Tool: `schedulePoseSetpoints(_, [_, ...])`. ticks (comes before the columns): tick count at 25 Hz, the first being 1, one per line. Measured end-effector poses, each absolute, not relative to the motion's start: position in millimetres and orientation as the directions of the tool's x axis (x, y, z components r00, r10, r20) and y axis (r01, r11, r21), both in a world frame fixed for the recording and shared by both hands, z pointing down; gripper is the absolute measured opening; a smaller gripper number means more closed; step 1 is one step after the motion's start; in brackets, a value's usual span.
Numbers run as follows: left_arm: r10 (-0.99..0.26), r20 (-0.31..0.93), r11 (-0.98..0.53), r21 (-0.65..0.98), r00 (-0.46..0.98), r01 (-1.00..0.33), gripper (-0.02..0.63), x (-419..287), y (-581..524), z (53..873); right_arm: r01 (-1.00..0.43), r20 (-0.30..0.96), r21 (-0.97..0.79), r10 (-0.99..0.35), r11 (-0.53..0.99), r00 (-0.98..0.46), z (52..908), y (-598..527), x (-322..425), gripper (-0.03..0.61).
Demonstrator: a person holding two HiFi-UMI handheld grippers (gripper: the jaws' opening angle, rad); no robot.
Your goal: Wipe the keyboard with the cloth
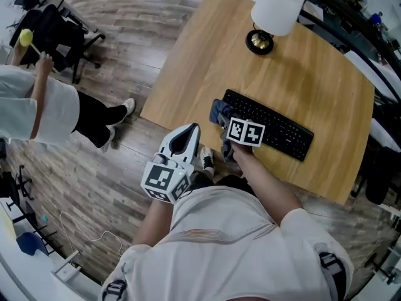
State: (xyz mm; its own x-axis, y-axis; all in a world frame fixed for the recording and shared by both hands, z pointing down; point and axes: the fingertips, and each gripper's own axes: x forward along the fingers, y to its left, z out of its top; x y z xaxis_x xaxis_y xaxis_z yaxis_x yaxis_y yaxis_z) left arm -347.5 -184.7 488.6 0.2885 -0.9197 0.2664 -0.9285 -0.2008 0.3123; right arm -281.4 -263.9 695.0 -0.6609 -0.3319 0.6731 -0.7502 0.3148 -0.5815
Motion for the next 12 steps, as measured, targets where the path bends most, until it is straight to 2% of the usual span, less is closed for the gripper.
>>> schedulePoseSetpoints(6, [-0.913,0.260,-0.224,0.326,0.315,-0.918,0.015,-352,-189,493,-0.814,0.734,-0.489,-0.356,0.313,-0.578,714,-269,-268,0.133])
schedulePoseSetpoints(12, [-0.892,0.235,-0.304,0.324,0.387,-0.896,0.015,-312,-209,484,-0.839,0.751,-0.463,-0.376,0.284,-0.542,715,-266,-232,0.132])
